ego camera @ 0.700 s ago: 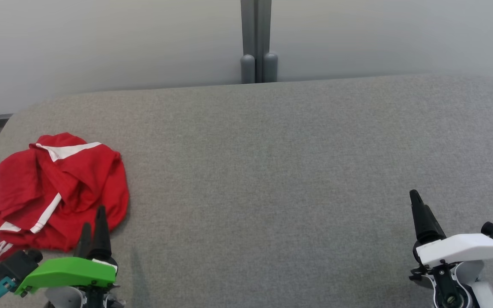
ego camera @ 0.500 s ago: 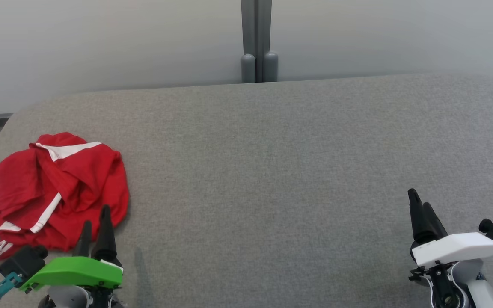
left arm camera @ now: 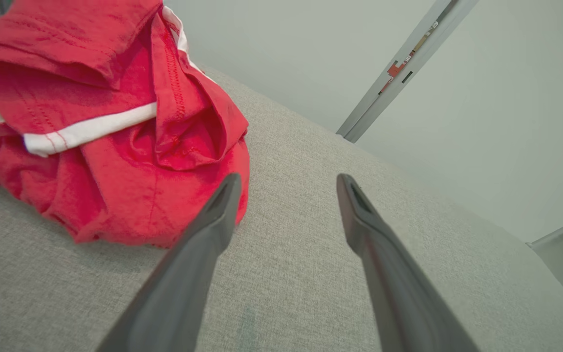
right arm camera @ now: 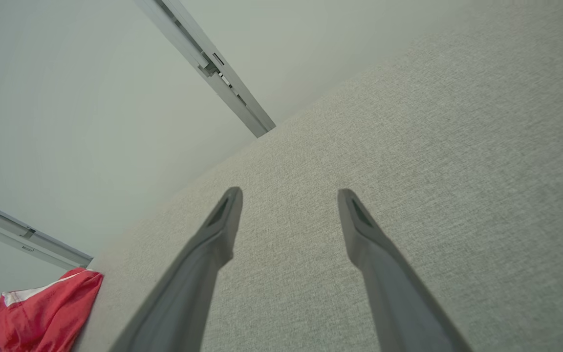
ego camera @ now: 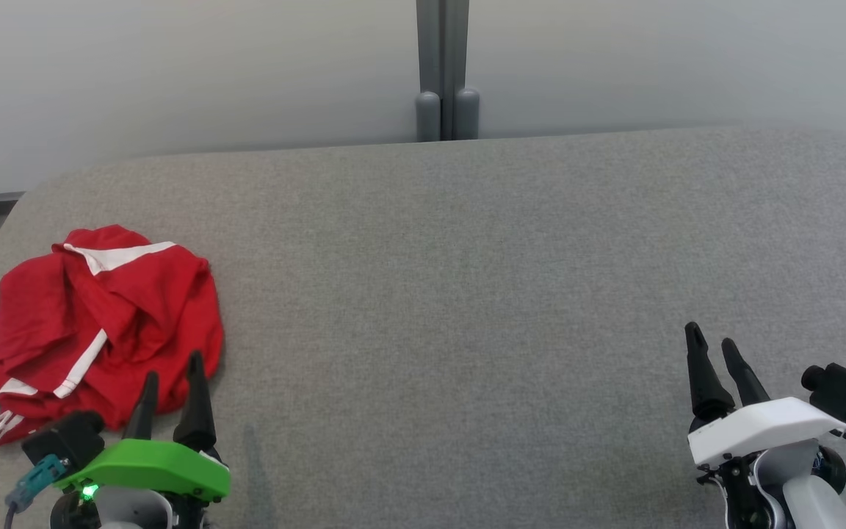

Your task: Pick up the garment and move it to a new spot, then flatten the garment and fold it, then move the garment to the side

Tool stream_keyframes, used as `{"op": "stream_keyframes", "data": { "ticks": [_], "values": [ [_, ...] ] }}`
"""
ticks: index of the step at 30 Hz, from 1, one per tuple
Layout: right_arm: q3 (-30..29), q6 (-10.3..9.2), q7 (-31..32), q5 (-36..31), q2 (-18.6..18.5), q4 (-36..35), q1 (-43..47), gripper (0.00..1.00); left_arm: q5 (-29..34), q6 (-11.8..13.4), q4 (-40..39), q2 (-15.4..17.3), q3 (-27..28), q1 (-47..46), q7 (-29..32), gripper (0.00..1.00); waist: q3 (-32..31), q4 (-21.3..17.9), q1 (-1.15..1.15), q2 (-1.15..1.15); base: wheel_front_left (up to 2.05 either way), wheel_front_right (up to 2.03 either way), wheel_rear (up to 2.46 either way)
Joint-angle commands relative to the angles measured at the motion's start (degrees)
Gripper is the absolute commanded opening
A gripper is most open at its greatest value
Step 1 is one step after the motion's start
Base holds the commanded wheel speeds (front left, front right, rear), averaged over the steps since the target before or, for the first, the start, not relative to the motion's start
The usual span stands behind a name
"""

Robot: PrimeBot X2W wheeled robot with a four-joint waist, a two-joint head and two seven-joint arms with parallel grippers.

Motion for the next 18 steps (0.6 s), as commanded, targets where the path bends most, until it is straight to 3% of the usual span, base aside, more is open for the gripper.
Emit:
{"op": "stream_keyframes", "data": {
  "ticks": [1,18],
  "values": [
    [0.2,0.03,-0.7,-2.0,-0.3,-0.8,-1.4,1.00,2.0,0.1,-0.3,0.7,-0.4,-0.4,-0.6,1.00,0.0,0.0,0.00,0.00,0.00,0.00,0.00],
    [-0.4,0.02,-3.5,-14.5,-0.1,0.8,-1.2,1.00,12.8,0.3,1.5,1.3,-2.7,-1.5,-3.4,1.00,0.3,0.0,0.00,0.00,0.00,0.00,0.00]
  ]
}}
